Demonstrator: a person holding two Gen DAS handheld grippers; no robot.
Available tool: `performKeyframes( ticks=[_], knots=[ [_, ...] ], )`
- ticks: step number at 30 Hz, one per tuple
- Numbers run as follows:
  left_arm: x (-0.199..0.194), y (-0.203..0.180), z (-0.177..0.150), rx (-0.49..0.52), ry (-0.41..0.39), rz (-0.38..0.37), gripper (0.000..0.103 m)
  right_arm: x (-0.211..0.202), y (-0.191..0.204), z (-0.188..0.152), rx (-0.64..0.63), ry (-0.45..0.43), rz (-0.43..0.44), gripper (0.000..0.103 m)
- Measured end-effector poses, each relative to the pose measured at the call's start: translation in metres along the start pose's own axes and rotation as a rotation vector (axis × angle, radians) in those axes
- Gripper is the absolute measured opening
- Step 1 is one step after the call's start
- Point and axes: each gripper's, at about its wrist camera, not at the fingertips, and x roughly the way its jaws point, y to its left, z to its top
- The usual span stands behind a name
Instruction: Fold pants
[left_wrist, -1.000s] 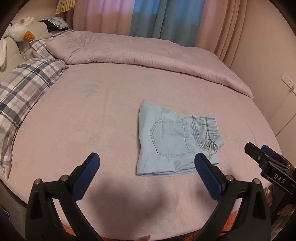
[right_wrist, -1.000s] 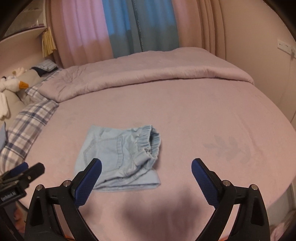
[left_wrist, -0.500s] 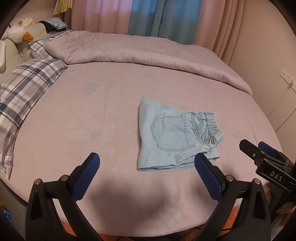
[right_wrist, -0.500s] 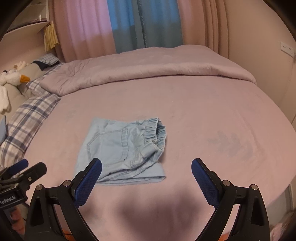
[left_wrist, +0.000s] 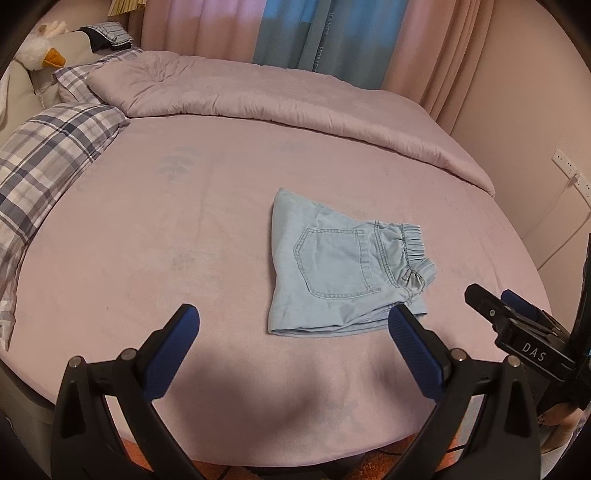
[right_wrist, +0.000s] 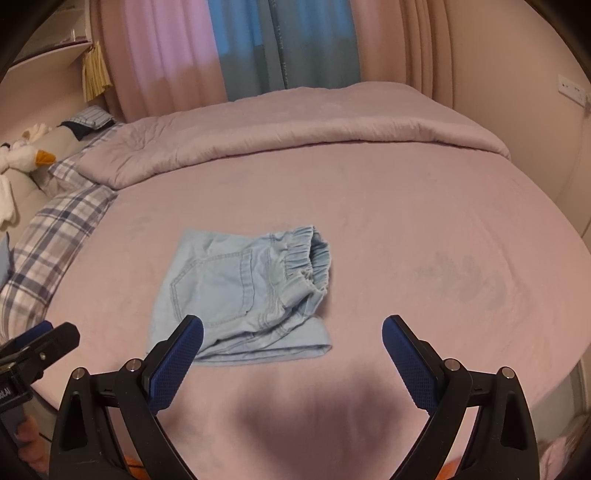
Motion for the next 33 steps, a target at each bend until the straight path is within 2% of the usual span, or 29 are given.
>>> performKeyframes(
  ticks=[33],
  knots=[
    [-0.0034, -0.0025, -0.0021, 0.019, -0.005, -0.018, 0.102, 0.0005, -0.0066, -0.0036, 0.008, 0.012, -0.029, 0.097]
  ],
)
